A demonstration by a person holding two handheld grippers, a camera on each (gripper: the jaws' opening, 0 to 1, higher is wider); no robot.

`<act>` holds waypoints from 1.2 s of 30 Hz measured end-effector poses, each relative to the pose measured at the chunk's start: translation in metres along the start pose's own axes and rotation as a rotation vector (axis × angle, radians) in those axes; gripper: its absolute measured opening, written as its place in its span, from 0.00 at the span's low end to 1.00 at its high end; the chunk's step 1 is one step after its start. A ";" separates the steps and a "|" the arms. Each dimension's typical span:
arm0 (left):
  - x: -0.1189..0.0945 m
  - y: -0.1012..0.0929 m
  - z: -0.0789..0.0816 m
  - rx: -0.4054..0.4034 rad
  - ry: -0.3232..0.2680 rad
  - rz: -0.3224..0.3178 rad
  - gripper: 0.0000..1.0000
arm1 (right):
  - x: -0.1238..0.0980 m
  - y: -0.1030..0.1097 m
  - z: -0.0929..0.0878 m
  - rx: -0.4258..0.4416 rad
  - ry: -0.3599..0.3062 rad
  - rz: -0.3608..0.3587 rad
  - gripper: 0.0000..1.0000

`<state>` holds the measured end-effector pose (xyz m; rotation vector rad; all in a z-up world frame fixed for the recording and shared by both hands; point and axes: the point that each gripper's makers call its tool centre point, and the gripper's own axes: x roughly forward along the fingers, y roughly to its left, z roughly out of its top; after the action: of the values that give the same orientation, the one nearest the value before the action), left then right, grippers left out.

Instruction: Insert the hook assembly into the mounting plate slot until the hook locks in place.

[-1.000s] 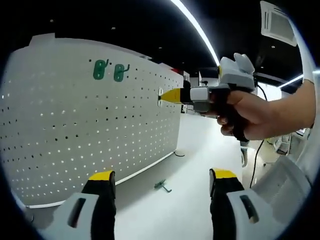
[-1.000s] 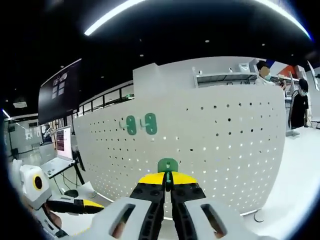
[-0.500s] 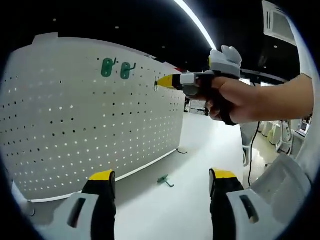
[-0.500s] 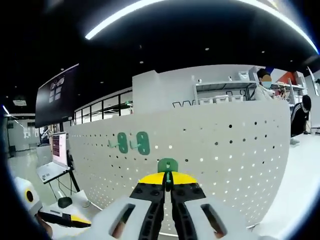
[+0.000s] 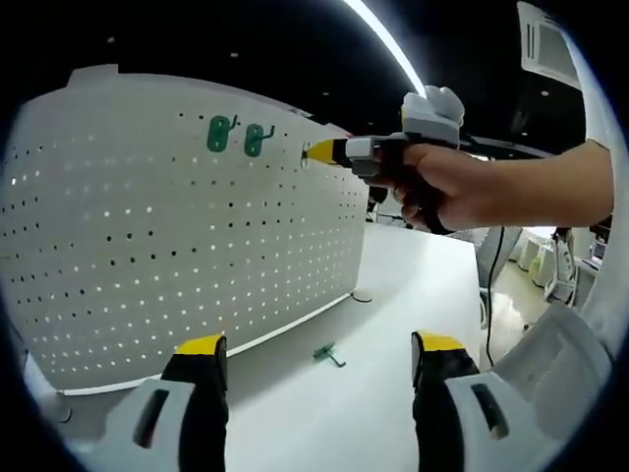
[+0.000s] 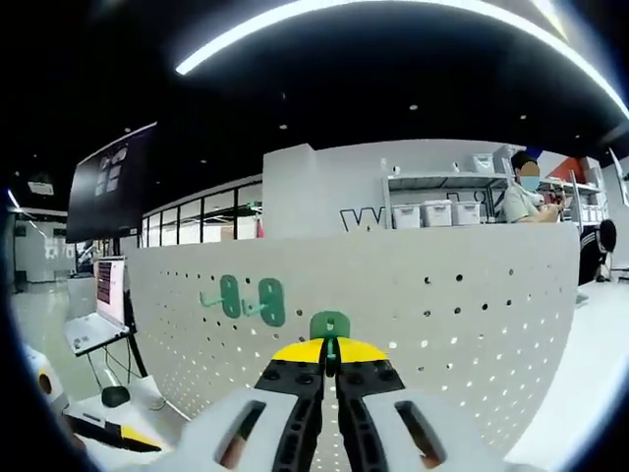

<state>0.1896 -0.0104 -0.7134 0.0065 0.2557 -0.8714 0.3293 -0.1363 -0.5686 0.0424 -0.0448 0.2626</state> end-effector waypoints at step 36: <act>-0.003 0.007 -0.008 -0.009 0.029 0.015 0.76 | 0.029 0.004 0.020 -0.080 -0.047 0.020 0.01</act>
<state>0.1906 -0.0026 -0.7215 0.0127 0.2865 -0.8553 0.3557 -0.1263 -0.5471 -0.0318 -0.1028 0.2797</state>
